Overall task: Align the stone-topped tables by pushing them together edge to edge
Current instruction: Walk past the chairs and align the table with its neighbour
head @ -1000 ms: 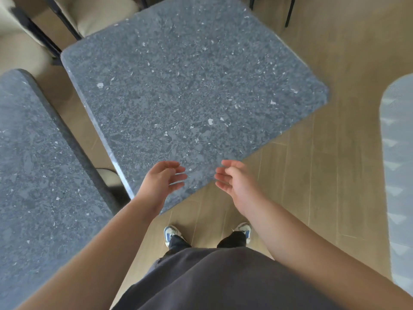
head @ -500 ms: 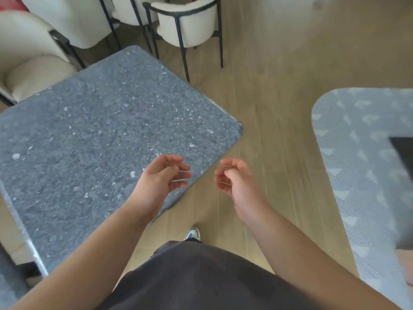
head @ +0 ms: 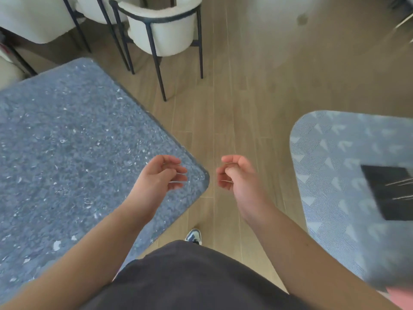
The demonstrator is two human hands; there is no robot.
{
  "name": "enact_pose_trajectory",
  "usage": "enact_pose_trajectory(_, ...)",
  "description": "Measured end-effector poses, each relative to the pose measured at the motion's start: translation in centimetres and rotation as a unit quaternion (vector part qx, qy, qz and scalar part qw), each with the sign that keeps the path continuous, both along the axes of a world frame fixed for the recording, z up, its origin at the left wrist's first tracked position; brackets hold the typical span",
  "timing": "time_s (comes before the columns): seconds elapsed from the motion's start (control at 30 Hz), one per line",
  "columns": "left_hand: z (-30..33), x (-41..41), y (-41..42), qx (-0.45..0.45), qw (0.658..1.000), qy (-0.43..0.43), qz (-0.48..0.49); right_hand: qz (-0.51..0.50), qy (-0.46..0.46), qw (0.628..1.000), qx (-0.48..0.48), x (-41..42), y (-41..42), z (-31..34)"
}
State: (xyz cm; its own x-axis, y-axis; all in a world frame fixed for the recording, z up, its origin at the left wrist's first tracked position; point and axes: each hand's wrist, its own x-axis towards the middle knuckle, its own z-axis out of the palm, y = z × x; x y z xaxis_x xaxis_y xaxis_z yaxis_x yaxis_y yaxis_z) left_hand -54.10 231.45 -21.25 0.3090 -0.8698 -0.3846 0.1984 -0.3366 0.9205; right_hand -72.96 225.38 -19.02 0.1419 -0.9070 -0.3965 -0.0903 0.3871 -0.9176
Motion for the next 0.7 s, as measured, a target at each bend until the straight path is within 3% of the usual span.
enact_pose_trajectory(0.13, 1.0, -0.7, -6.0, -0.014, 0.999, 0.034, 0.010, -0.014, 0.000, 1.000, -0.020, -2.2, -7.4, 0.9)
enact_pose_trajectory(0.3, 1.8, -1.3, -13.1, -0.010, 1.000, -0.004, 0.015, 0.048, 0.006, 0.998, -0.044, -3.7, -15.4, 0.8)
enact_pose_trajectory(0.7, 2.4, -9.2, -35.2, -0.057, 0.981, -0.007, 0.184, 0.158, -0.017, 0.985, -0.074, -10.4, -42.1, 1.1)
